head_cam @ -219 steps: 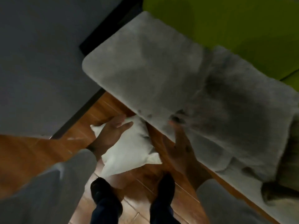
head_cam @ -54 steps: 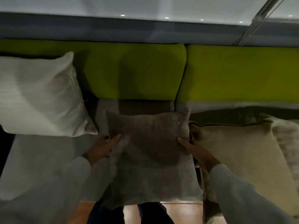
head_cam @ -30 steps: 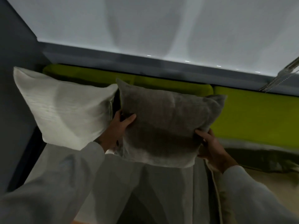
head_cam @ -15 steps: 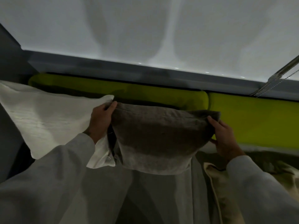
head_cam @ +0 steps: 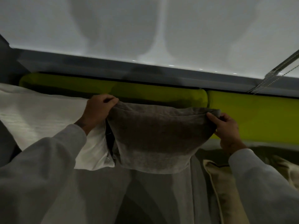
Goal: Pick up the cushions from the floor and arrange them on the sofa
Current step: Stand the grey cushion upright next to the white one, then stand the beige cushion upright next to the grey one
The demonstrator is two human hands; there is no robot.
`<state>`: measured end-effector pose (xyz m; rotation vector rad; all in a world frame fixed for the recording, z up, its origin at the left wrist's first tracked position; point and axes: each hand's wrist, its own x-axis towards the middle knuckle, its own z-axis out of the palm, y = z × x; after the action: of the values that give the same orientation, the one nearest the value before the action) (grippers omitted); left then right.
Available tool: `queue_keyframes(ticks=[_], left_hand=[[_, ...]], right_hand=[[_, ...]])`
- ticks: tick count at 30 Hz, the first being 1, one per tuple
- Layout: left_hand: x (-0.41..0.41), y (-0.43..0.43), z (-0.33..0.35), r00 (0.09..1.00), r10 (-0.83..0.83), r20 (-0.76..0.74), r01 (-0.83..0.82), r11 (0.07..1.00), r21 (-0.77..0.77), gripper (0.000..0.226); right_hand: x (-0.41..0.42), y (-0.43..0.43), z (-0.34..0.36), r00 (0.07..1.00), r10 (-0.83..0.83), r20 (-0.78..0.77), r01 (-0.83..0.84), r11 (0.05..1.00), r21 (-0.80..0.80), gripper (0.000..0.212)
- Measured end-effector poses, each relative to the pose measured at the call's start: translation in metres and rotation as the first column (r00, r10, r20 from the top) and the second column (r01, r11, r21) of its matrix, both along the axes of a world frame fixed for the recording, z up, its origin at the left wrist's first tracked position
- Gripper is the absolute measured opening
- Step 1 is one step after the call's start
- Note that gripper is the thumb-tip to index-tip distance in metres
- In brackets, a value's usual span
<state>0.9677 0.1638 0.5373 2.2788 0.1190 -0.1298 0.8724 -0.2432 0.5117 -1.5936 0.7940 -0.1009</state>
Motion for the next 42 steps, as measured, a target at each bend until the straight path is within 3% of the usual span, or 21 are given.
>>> queue_keyframes(ticks=[3, 7, 11, 15, 18, 22, 25, 28, 31, 33, 35, 38, 42], left_hand=[[-0.005, -0.018, 0.01, 0.994, -0.079, 0.079, 0.073, 0.994, 0.076, 0.022], [-0.023, -0.058, 0.026, 0.981, -0.022, 0.191, 0.006, 0.996, 0.087, 0.021], [-0.064, -0.128, 0.038, 0.963, -0.074, 0.259, 0.092, 0.994, -0.058, 0.015], [-0.122, -0.22, 0.031, 0.975, -0.198, 0.101, 0.222, 0.907, -0.357, 0.009], [-0.162, -0.274, 0.012, 0.977, -0.21, -0.02, 0.177, 0.868, -0.464, 0.011], [-0.211, -0.332, -0.028, 0.96, -0.205, -0.193, 0.104, 0.896, -0.432, 0.018], [-0.254, -0.377, -0.064, 0.919, -0.175, -0.354, 0.027, 0.922, -0.385, 0.009], [-0.294, -0.401, -0.085, 0.856, -0.136, -0.499, -0.035, 0.947, -0.319, 0.009], [-0.32, -0.413, -0.098, 0.785, -0.081, -0.614, -0.131, 0.947, -0.292, 0.025], [-0.33, -0.418, -0.103, 0.725, -0.043, -0.687, -0.195, 0.944, -0.265, 0.019], [-0.336, -0.418, -0.113, 0.665, -0.021, -0.746, -0.227, 0.947, -0.228, 0.014], [-0.34, -0.414, -0.133, 0.6, -0.045, -0.799, -0.194, 0.96, -0.2, 0.031], [-0.339, -0.416, -0.157, 0.5, -0.16, -0.851, -0.265, 0.907, -0.326, 0.073]], right_hand=[[-0.015, -0.006, 0.013, 0.999, 0.038, -0.038, -0.038, 0.999, -0.013, 0.015], [-0.044, -0.026, 0.032, 0.995, 0.075, -0.07, -0.076, 0.997, -0.023, 0.012], [-0.089, -0.07, 0.036, 0.995, 0.031, -0.095, -0.037, 0.997, -0.06, 0.011], [-0.157, -0.145, 0.024, 0.991, -0.058, -0.12, 0.045, 0.993, -0.111, 0.007], [-0.203, -0.204, 0.004, 0.985, -0.058, -0.16, 0.034, 0.988, -0.15, 0.017], [-0.253, -0.271, -0.028, 0.964, -0.016, -0.265, -0.016, 0.993, -0.12, 0.015], [-0.285, -0.318, -0.052, 0.94, 0.018, -0.341, -0.057, 0.993, -0.104, 0.017], [-0.31, -0.347, -0.072, 0.897, 0.08, -0.434, -0.117, 0.991, -0.059, 0.01], [-0.323, -0.366, -0.08, 0.85, 0.146, -0.507, -0.161, 0.987, 0.014, 0.017], [-0.327, -0.372, -0.083, 0.811, 0.218, -0.543, -0.195, 0.976, 0.1, 0.02], [-0.329, -0.375, -0.089, 0.781, 0.279, -0.559, -0.221, 0.96, 0.17, 0.035], [-0.33, -0.381, -0.101, 0.767, 0.304, -0.564, -0.208, 0.951, 0.23, 0.082], [-0.325, -0.386, -0.11, 0.752, 0.321, -0.576, -0.126, 0.928, 0.351, 0.116]])
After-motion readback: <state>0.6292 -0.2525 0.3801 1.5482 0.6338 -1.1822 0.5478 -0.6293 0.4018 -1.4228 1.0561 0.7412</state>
